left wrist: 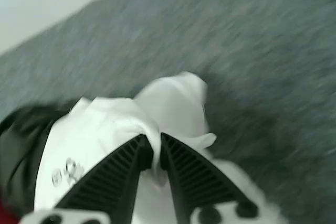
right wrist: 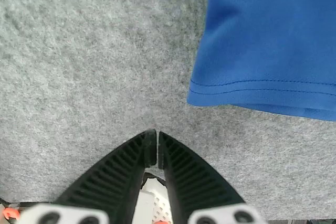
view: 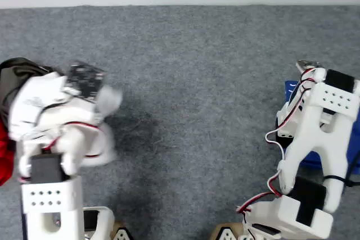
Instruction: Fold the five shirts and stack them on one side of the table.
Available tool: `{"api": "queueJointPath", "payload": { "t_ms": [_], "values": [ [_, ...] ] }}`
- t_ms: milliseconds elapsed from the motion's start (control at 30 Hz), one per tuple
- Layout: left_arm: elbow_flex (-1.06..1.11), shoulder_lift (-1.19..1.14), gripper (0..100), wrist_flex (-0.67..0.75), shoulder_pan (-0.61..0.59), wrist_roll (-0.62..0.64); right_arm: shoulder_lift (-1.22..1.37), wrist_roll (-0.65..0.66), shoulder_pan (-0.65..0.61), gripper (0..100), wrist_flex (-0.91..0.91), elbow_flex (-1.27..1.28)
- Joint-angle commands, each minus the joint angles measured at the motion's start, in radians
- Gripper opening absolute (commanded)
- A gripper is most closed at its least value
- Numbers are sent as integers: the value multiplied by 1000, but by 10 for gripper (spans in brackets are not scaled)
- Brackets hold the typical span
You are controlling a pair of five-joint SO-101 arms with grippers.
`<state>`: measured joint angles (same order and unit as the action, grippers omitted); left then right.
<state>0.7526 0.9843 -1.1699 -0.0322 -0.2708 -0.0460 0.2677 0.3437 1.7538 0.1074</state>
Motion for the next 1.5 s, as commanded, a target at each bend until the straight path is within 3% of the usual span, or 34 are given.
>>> {"api": "queueJointPath", "payload": {
  "t_ms": [0, 200, 400, 533, 800, 967, 1067, 1200, 1467],
  "values": [
    [-48, 21, 15, 126, 176, 46, -47, -12, -8, 9, 36, -3],
    [-111, -137, 16, 183, 334, 43, -42, -12, -12, 9, 36, -3],
    [-182, -256, 162, 31, 338, 63, -47, -12, -13, 9, 36, -3],
    [-189, -259, 181, -43, 336, 98, -47, -12, -53, 9, 36, -3],
    [-157, -262, 181, -114, 189, 98, -38, -14, -321, 9, 22, -11],
    [-85, -259, 178, -118, 95, 66, -35, -14, -470, 10, -90, -11],
    [-62, -259, 178, -118, 35, 63, 4, -14, -536, 74, -140, -11],
    [-68, -258, 178, -118, -48, 63, 113, -14, -604, 193, -154, -25],
    [-62, -258, 177, -120, -117, 69, 394, -25, -642, 180, -143, -295]
  ]
}}
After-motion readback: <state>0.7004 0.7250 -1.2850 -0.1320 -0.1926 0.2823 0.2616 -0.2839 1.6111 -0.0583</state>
